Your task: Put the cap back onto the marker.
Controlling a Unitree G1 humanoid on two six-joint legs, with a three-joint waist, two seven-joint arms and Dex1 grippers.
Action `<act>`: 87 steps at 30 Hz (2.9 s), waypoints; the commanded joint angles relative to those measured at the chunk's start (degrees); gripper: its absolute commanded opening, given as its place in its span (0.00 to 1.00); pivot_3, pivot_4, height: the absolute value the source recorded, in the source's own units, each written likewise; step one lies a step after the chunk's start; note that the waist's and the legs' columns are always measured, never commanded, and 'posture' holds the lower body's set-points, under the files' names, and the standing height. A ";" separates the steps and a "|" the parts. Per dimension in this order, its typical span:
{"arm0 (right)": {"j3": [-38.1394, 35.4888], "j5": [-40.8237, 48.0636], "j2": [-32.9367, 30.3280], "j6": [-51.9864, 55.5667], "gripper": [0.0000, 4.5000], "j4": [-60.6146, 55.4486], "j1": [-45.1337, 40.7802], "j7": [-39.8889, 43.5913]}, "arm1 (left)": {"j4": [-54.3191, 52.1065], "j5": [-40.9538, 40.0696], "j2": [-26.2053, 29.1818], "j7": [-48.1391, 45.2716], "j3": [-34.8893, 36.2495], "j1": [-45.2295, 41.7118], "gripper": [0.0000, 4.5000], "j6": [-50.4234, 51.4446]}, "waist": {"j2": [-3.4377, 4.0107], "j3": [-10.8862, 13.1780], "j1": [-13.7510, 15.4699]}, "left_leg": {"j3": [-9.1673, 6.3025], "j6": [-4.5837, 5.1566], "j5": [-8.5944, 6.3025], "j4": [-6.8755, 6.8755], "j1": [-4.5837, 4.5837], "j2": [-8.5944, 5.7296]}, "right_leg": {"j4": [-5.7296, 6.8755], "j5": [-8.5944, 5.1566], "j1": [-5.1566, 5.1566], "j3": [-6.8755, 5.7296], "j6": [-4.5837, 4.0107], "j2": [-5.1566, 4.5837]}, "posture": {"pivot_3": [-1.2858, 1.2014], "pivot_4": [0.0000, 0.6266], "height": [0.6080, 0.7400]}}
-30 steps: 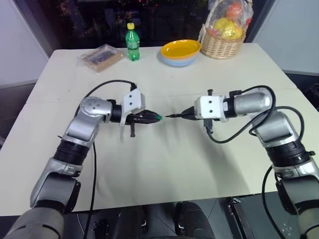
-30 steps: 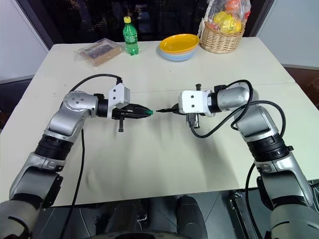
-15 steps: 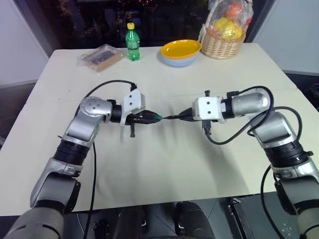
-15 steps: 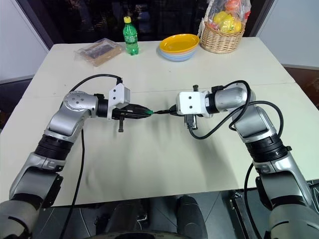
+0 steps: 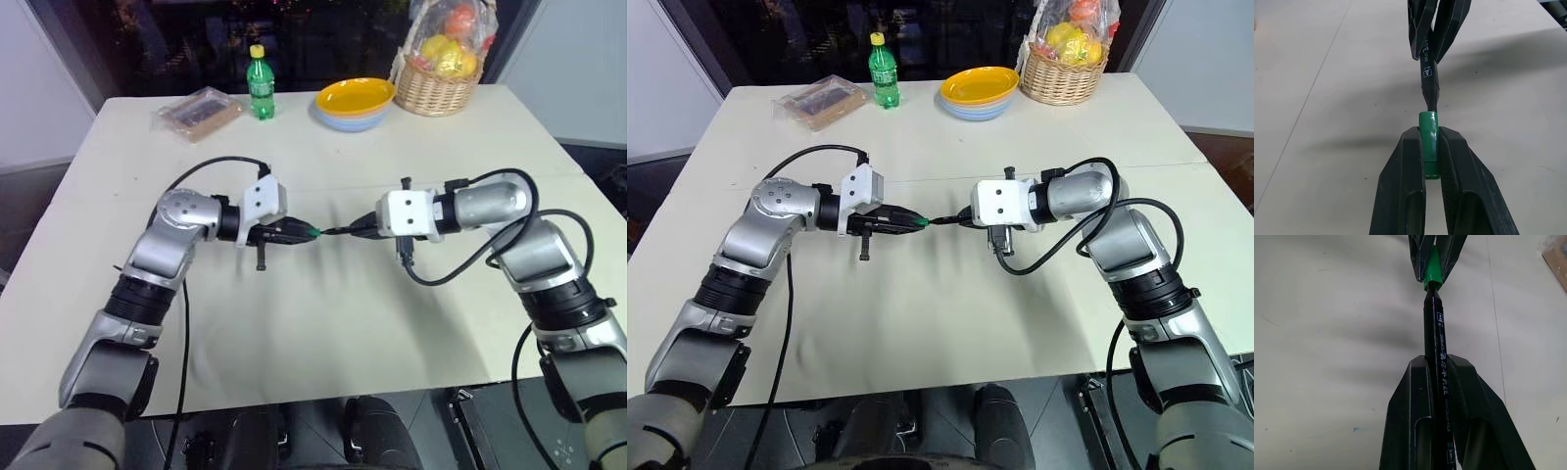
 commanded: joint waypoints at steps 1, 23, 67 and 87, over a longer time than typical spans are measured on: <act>-0.26 1.25 1.04 0.43 0.01 -3.81 -1.50 -0.55 | -1.44 0.01 -0.56 -0.05 -0.33 -0.64 0.00 -0.23 | 0.00 0.00 0.00 | 0.00 0.00 0.00 0.00 0.00 0.00 | 0.00 0.00 0.00 0.00 0.00 0.00 | 0.52 0.24 1.00; 0.59 -1.79 5.07 -1.37 0.01 -6.16 -2.97 -4.21 | -3.26 -2.21 -1.20 -2.66 0.95 -0.45 0.00 4.80 | 0.00 0.00 -0.01 | 0.00 -0.04 0.03 0.00 -0.01 0.00 | 0.01 0.00 -0.02 0.00 0.01 0.01 | 0.52 0.24 1.00; 3.50 -3.15 8.67 -4.07 0.01 -9.83 -2.03 -3.18 | -2.50 0.16 -4.77 -1.80 0.69 -1.66 0.00 0.71 | -0.01 0.01 0.03 | 0.00 -0.06 0.04 0.02 -0.03 0.00 | 0.02 0.00 -0.03 0.00 0.01 0.02 | 0.52 0.24 1.00; 1.57 -5.16 6.03 -8.56 0.00 -2.30 -3.60 -2.90 | -7.88 0.28 -0.69 0.74 2.74 2.89 0.22 5.10 | -0.01 0.01 -0.05 | 0.00 -0.06 0.04 0.02 -0.03 0.00 | 0.03 0.00 -0.03 0.00 0.01 0.02 | 0.52 0.24 1.00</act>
